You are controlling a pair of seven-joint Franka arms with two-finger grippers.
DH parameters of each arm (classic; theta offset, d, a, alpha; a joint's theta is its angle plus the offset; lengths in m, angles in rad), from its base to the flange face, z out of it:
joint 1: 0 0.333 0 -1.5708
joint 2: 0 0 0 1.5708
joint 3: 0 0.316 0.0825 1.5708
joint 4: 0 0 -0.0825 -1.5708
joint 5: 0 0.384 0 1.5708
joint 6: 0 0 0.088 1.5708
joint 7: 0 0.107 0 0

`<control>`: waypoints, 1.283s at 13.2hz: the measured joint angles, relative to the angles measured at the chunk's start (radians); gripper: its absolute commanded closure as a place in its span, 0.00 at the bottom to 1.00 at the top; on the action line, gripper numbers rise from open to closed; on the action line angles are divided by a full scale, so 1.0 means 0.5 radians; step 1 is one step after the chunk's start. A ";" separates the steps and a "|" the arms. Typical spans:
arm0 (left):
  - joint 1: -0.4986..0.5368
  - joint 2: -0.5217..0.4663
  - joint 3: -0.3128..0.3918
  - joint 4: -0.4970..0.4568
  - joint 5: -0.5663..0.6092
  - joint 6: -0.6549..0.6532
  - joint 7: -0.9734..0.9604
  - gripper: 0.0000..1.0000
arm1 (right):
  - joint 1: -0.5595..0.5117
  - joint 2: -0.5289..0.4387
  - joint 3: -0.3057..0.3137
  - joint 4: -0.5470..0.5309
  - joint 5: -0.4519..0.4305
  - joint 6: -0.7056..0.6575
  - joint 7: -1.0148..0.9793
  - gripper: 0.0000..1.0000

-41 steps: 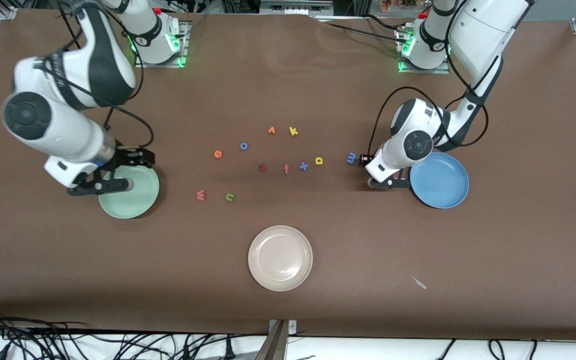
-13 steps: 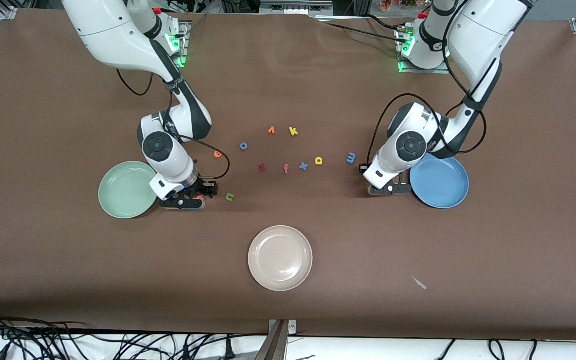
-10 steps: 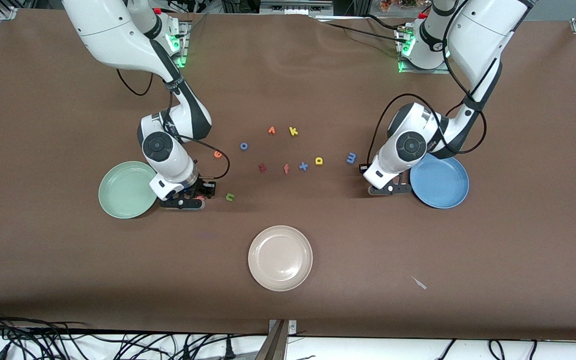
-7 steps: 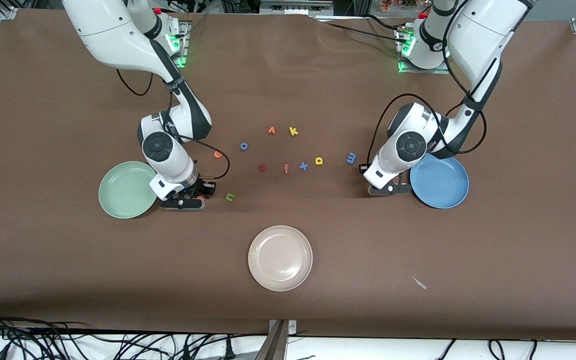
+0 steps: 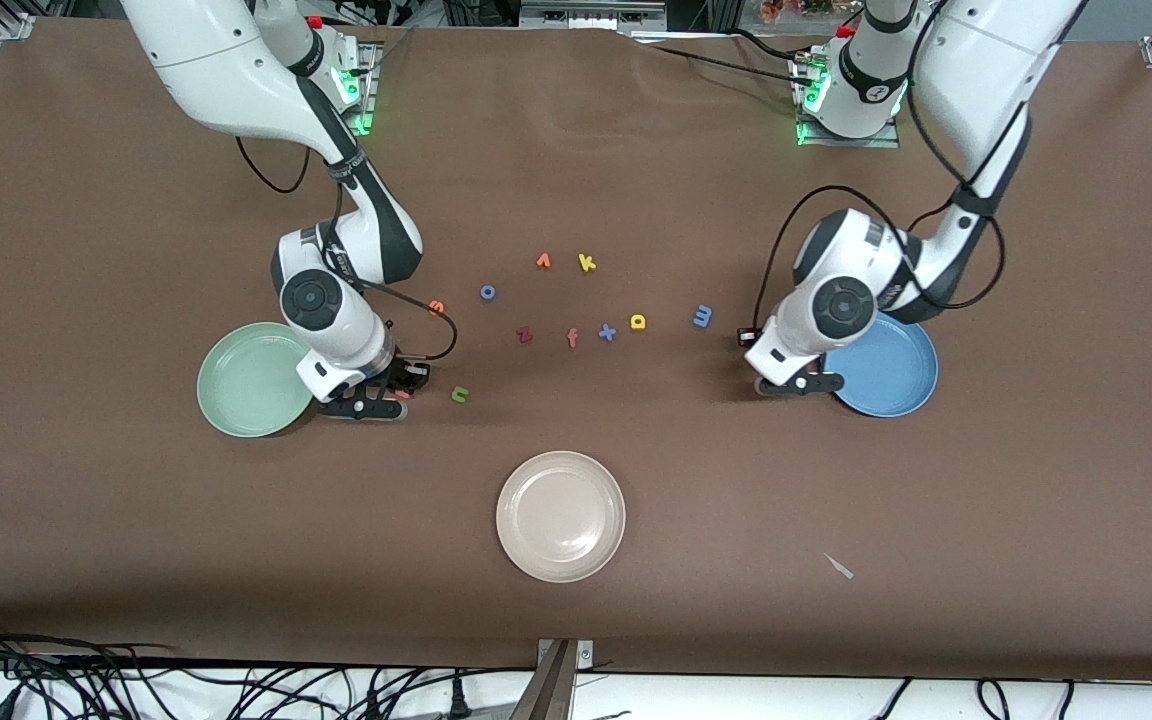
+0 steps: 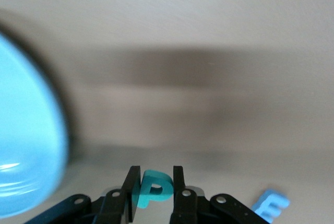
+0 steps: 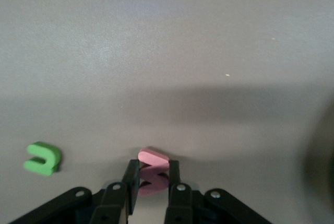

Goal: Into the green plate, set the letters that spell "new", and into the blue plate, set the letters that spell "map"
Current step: 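Drop the P into the blue plate while the right gripper drops W into green plate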

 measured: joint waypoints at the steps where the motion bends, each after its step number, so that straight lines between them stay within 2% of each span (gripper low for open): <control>1: 0.071 -0.060 0.002 0.036 0.000 -0.110 0.097 0.83 | -0.012 -0.030 -0.008 0.077 0.010 -0.173 -0.002 1.00; 4: 0.314 -0.184 0.007 0.049 0.000 -0.230 0.445 0.83 | -0.078 -0.172 -0.060 0.132 0.016 -0.490 -0.112 1.00; 7: 0.467 -0.128 0.013 0.023 0.000 -0.195 0.672 0.74 | -0.097 -0.371 -0.227 -0.083 0.021 -0.527 -0.436 1.00; 8: 0.474 -0.080 0.012 0.010 0.000 -0.139 0.686 0.64 | -0.101 -0.444 -0.296 -0.181 0.023 -0.514 -0.545 1.00; 9: 0.473 -0.020 0.010 -0.002 0.000 -0.081 0.686 0.48 | -0.104 -0.508 -0.368 -0.281 0.024 -0.478 -0.664 1.00; 11: 0.472 0.072 0.007 -0.005 0.000 -0.024 0.686 0.09 | -0.107 -0.573 -0.517 -0.459 0.071 -0.338 -0.941 1.00; 12: 0.472 0.082 0.006 -0.005 0.001 -0.018 0.687 0.00 | -0.116 -0.566 -0.561 -0.528 0.124 -0.252 -1.060 0.92; 13: 0.472 0.078 0.005 0.001 0.001 -0.018 0.687 0.00 | -0.133 -0.545 -0.576 -0.587 0.161 -0.167 -1.142 0.31; 14: 0.472 0.061 -0.001 0.014 0.001 -0.025 0.686 0.00 | -0.147 -0.516 -0.581 -0.622 0.175 -0.112 -1.172 0.00; 17: 0.471 -0.067 -0.143 0.035 0.000 -0.178 0.560 0.00 | -0.148 -0.488 -0.569 -0.605 0.314 -0.165 -1.171 0.00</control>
